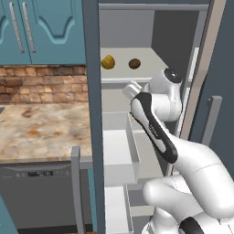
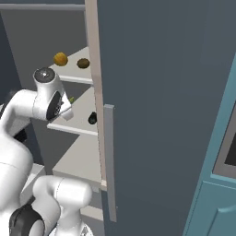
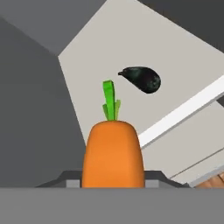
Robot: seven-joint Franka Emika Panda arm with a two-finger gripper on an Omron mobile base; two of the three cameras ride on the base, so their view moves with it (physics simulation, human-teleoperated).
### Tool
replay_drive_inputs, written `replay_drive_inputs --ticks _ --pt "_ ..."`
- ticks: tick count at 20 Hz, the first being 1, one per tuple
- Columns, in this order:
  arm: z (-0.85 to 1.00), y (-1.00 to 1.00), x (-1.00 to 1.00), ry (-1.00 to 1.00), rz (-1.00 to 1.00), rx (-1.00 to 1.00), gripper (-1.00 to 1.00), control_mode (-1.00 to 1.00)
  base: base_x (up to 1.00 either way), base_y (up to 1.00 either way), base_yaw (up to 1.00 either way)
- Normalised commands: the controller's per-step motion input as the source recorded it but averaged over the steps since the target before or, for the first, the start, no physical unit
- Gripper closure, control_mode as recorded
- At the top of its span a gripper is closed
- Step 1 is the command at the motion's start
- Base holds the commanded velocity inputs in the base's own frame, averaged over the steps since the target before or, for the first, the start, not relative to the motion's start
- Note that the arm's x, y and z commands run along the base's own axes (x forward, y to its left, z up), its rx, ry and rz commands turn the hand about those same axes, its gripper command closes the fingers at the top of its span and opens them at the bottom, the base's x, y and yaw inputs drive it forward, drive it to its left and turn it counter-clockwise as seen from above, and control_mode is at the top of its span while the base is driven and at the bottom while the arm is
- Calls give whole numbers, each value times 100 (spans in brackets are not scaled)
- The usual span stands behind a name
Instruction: Take the eggplant and carrot from the second highest rack and move them to the highest rack where the squash and kiwi are located, to maximize freezer space. Close the freezer door after rearranging.
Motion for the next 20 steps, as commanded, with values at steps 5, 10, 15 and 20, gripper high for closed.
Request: replay_drive_inputs --ticks 5,10,15,20 --pt "89 -8 -11 -7 -10 0 100 -100 0 0 0" --pt "90 -9 0 -6 -1 0 100 -100 0 0 0" --pt "67 -9 15 -9 0 0 100 -100 0 0 0" --pt "23 -5 41 -13 0 0 100 -100 0 0 0"
